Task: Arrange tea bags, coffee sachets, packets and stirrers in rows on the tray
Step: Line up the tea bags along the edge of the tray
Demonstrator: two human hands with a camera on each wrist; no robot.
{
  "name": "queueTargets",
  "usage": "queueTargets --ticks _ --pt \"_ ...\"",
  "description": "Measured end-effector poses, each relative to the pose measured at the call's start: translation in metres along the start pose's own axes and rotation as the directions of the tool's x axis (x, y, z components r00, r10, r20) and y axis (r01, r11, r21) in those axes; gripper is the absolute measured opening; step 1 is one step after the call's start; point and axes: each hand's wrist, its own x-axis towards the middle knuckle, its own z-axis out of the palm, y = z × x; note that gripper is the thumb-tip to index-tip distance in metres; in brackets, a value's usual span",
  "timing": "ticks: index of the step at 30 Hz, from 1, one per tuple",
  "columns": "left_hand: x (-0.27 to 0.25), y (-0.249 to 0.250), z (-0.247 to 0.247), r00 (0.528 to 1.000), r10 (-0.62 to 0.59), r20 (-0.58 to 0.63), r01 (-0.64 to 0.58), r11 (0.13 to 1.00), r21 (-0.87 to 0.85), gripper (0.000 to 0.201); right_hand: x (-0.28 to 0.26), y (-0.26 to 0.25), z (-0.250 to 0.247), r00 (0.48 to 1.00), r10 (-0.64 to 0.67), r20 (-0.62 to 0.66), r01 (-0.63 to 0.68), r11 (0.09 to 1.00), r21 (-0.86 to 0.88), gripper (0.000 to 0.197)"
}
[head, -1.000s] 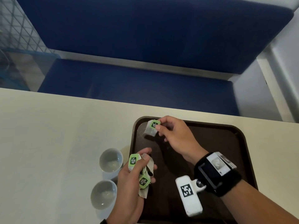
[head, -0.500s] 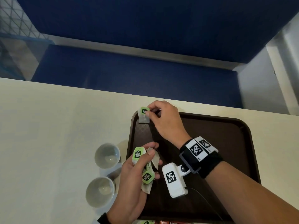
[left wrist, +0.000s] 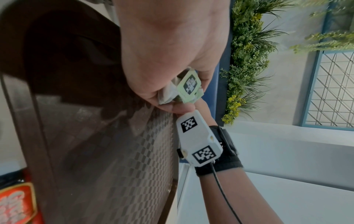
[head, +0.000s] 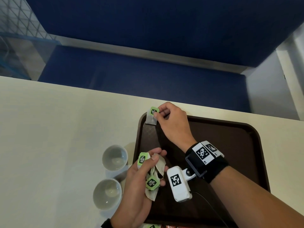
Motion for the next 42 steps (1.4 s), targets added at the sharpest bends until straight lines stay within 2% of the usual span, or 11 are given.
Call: queueTargets --ticks 9,12,17,24,30,31,33,37,40,42 --pt "0.001 -0.003 -0.003 1.0 0.007 -0.003 -0.007 1.0 -0.009 0.039 -0.001 0.0 0.0 1.0 0.004 0.01 -0.003 1.0 -0.008 0.007" --pt "0.001 -0.004 -0.003 1.0 0.002 -0.006 -0.003 1.0 -0.019 0.032 -0.001 0.0 0.0 1.0 0.006 0.014 -0.006 1.0 -0.009 0.009" --pt "0.001 -0.006 -0.005 1.0 0.004 -0.01 -0.004 1.0 0.023 0.031 -0.003 0.0 0.0 1.0 0.01 0.026 -0.01 1.0 -0.009 0.01" --pt "0.001 -0.006 -0.007 1.0 0.001 -0.016 -0.001 1.0 0.016 0.034 -0.003 0.0 -0.004 0.999 0.025 0.044 -0.025 1.0 0.006 0.023" --pt "0.001 -0.004 -0.005 1.0 -0.027 0.009 0.027 0.999 -0.041 0.042 -0.016 -0.001 -0.02 0.999 -0.008 -0.05 0.012 0.996 0.088 0.021" --pt "0.001 -0.003 -0.005 0.999 -0.031 0.015 0.032 0.998 -0.052 0.042 -0.023 -0.005 -0.028 0.999 -0.029 -0.029 0.033 0.99 0.14 0.019" --pt "0.002 -0.002 -0.003 0.999 -0.042 0.033 0.044 0.996 -0.073 0.041 -0.043 -0.012 -0.048 0.988 -0.1 0.12 0.071 0.971 0.228 0.015" --pt "0.003 0.0 -0.001 0.999 -0.036 0.037 0.04 0.995 -0.091 0.048 -0.086 -0.023 -0.085 0.867 -0.171 0.468 0.034 0.958 0.285 0.026" --pt "0.003 0.003 0.003 0.999 -0.019 0.039 0.023 0.995 -0.101 0.044 -0.107 -0.022 -0.092 0.802 -0.165 0.574 0.113 0.986 0.126 0.032" --pt "0.002 0.004 0.007 1.0 -0.014 0.026 0.017 0.994 -0.107 0.04 -0.112 -0.02 -0.09 0.81 -0.169 0.561 0.162 0.985 0.063 0.026"
